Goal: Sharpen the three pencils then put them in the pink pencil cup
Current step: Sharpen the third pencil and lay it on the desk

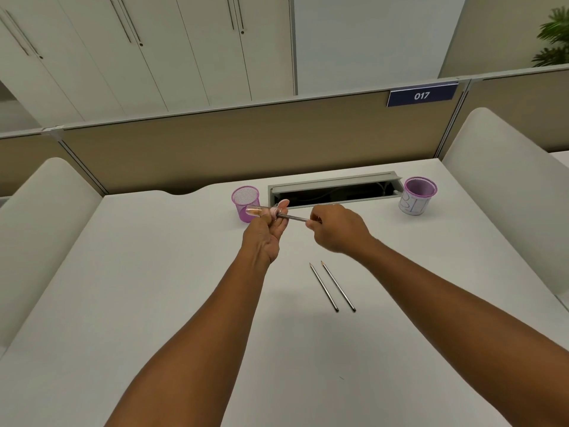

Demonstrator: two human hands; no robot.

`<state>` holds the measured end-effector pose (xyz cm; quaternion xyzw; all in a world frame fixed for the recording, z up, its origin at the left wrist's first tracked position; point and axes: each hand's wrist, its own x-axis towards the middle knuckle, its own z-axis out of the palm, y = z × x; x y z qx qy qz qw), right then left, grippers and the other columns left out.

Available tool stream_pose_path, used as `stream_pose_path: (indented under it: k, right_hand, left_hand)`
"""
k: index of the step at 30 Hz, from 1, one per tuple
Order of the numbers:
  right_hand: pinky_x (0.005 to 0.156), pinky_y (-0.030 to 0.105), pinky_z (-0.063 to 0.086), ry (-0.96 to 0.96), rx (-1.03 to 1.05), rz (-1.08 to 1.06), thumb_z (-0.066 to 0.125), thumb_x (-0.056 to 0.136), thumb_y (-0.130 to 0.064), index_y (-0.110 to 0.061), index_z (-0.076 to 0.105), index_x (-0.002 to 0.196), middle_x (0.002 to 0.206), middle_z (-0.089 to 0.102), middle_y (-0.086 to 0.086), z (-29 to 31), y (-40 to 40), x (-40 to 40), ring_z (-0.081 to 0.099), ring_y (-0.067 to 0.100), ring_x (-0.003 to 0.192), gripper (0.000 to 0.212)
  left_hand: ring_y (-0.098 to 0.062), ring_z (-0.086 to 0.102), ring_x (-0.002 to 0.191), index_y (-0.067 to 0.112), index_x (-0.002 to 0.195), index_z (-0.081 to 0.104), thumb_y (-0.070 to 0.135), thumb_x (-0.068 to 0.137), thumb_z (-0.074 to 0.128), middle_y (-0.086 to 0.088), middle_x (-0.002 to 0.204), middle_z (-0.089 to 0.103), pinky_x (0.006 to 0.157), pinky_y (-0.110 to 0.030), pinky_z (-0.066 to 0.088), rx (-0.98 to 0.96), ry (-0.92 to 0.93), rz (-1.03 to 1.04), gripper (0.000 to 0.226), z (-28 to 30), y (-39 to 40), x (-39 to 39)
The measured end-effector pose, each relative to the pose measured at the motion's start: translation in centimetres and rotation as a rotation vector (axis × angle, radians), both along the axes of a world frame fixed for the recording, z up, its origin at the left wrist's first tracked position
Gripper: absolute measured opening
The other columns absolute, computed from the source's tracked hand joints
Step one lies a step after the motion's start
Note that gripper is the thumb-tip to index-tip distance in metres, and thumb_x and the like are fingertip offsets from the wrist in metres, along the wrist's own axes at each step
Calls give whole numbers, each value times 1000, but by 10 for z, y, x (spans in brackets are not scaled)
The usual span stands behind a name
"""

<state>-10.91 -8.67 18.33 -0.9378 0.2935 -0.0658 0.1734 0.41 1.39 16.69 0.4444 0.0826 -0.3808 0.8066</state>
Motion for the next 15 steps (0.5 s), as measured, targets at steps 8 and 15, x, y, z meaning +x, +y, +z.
stream_pose_path:
  k: [8, 15]
  right_hand:
    - [57, 30, 34, -110, -227, -44, 45, 95, -25, -14, 58, 78, 74, 57, 4, -1, 7, -1, 53, 24, 64, 24]
    - [39, 20, 21, 63, 965, -319, 43, 99, -27, -9, 57, 75, 60, 42, 2, 31, -6, 5, 27, 11, 46, 33]
  left_hand:
    - [-37, 58, 120, 4, 87, 49, 6, 104, 37, -25, 120, 62, 107, -44, 44, -30, -28, -53, 21, 9, -2, -4]
    - [-36, 58, 120, 3, 90, 50, 6, 104, 37, -27, 124, 61, 105, -42, 45, -9, -71, -77, 20, 11, -5, -7]
